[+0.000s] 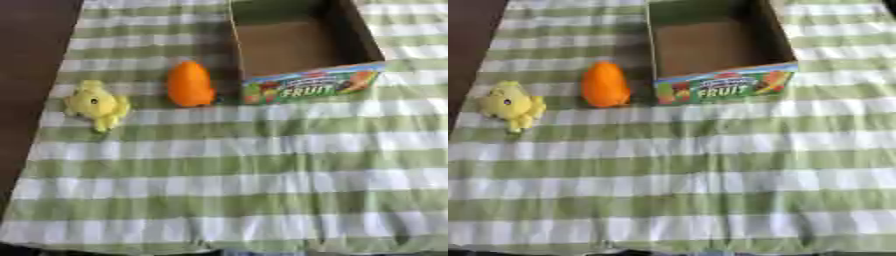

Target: Pick up objects on the table and place them in the box.

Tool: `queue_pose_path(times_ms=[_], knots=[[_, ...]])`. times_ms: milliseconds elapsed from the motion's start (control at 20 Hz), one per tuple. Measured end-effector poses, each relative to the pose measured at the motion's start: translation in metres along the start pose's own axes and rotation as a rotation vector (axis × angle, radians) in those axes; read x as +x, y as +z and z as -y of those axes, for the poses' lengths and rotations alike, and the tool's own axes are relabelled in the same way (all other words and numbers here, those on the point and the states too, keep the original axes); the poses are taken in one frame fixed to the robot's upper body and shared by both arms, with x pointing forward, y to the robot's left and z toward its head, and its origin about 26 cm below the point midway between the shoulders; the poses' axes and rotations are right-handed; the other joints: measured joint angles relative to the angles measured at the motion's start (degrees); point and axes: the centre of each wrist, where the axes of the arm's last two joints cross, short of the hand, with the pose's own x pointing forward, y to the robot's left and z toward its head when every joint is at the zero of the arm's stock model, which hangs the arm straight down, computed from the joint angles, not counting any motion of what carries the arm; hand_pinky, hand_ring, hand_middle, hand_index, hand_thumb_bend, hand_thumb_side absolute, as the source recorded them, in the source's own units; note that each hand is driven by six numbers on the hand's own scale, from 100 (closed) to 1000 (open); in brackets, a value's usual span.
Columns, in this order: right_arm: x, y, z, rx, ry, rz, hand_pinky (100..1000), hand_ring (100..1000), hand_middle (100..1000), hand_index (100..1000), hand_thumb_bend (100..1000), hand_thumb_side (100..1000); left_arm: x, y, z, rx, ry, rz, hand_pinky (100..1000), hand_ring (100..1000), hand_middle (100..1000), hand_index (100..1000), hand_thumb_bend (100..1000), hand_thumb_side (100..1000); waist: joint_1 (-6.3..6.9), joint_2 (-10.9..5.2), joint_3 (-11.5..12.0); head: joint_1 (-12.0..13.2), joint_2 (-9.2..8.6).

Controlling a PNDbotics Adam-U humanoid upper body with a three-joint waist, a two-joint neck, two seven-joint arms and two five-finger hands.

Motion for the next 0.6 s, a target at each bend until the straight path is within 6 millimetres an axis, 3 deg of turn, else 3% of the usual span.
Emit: queue_pose_path(times_ms=[600], knots=[[-0.007, -0.002, 0.012, 0.063, -0.089, -0.012, 728, 867, 810, 888, 100, 1000, -0.005, -0.001, -0.007, 0.012, 0.070, -0.027, 649, 764, 745, 877, 266, 972, 0.23, -0.05, 0.42, 2.28, -0.28]])
